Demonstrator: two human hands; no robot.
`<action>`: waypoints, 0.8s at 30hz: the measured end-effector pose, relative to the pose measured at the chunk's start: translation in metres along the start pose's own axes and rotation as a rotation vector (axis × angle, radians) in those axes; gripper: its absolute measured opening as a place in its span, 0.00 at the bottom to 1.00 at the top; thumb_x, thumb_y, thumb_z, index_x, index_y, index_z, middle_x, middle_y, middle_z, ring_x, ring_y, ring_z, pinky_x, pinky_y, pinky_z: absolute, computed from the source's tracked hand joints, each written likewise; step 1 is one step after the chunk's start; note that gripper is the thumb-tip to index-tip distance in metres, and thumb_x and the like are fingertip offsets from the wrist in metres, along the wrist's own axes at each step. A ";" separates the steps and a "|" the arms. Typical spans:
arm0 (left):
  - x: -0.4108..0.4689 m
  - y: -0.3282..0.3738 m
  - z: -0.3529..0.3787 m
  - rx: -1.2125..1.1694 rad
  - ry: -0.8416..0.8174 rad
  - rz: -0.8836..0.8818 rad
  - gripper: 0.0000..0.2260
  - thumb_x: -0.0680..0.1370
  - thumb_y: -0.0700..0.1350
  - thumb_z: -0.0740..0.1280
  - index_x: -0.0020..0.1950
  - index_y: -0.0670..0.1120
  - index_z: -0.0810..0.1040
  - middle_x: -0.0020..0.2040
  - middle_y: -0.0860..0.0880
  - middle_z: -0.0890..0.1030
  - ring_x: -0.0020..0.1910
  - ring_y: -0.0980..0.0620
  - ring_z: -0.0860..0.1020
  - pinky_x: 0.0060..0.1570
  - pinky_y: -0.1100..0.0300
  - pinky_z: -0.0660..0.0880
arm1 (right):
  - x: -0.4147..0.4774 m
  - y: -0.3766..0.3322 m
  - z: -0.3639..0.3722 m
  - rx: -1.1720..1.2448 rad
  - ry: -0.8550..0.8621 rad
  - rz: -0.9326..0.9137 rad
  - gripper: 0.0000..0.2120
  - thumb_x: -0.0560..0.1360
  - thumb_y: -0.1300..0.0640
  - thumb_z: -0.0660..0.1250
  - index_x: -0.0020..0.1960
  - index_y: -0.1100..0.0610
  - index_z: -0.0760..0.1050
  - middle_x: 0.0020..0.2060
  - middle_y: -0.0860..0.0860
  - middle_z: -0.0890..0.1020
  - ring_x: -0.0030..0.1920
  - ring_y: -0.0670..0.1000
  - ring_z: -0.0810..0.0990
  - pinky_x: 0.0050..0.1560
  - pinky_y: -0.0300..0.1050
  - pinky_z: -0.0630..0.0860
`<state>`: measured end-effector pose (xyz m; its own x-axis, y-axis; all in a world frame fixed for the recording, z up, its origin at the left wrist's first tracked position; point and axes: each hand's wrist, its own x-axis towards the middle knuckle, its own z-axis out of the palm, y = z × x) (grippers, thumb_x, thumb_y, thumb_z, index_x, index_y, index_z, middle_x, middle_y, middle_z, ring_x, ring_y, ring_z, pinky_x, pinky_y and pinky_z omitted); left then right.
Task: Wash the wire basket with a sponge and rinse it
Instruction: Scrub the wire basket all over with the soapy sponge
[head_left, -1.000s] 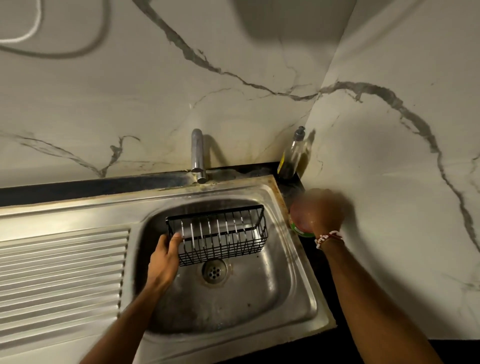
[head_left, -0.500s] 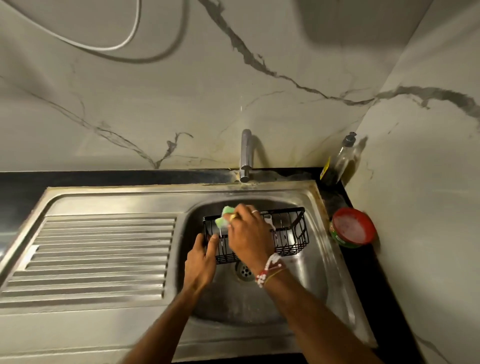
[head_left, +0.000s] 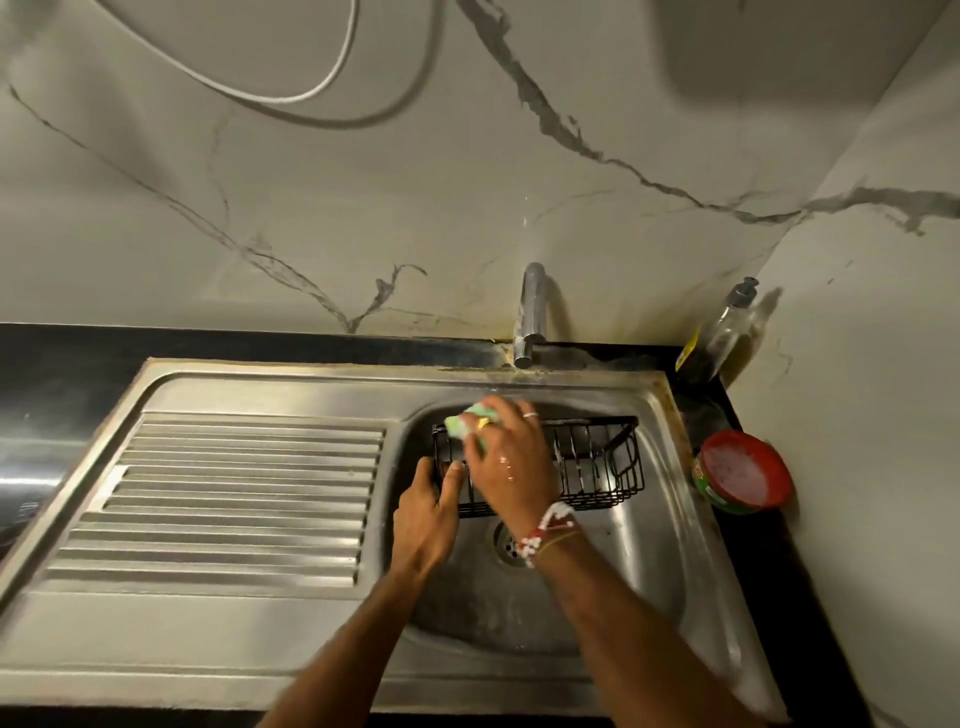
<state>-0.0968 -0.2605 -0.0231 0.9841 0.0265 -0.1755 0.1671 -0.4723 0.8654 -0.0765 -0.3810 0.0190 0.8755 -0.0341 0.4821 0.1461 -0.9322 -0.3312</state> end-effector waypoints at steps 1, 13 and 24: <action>0.000 0.000 0.001 -0.008 -0.003 0.009 0.23 0.74 0.70 0.52 0.51 0.53 0.73 0.44 0.52 0.82 0.43 0.51 0.81 0.51 0.41 0.78 | 0.002 -0.012 0.004 0.009 -0.006 -0.053 0.07 0.71 0.57 0.71 0.49 0.55 0.83 0.52 0.53 0.81 0.56 0.53 0.74 0.58 0.50 0.74; 0.010 -0.006 -0.012 0.000 -0.001 0.037 0.05 0.84 0.55 0.57 0.55 0.56 0.70 0.42 0.59 0.76 0.41 0.61 0.75 0.40 0.64 0.70 | -0.002 0.021 -0.010 -0.045 -0.003 0.117 0.07 0.73 0.57 0.70 0.50 0.56 0.82 0.52 0.53 0.82 0.54 0.55 0.76 0.51 0.53 0.78; 0.018 -0.018 -0.021 -0.051 0.009 0.005 0.19 0.84 0.59 0.56 0.66 0.48 0.74 0.60 0.47 0.81 0.57 0.49 0.80 0.59 0.45 0.78 | 0.000 0.075 -0.038 -0.188 -0.094 0.193 0.12 0.73 0.60 0.68 0.57 0.57 0.80 0.56 0.55 0.81 0.57 0.57 0.74 0.56 0.50 0.73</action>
<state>-0.0813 -0.2333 -0.0321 0.9853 0.0320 -0.1676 0.1652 -0.4266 0.8892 -0.0829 -0.4645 0.0246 0.9191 -0.1920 0.3440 -0.1077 -0.9624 -0.2493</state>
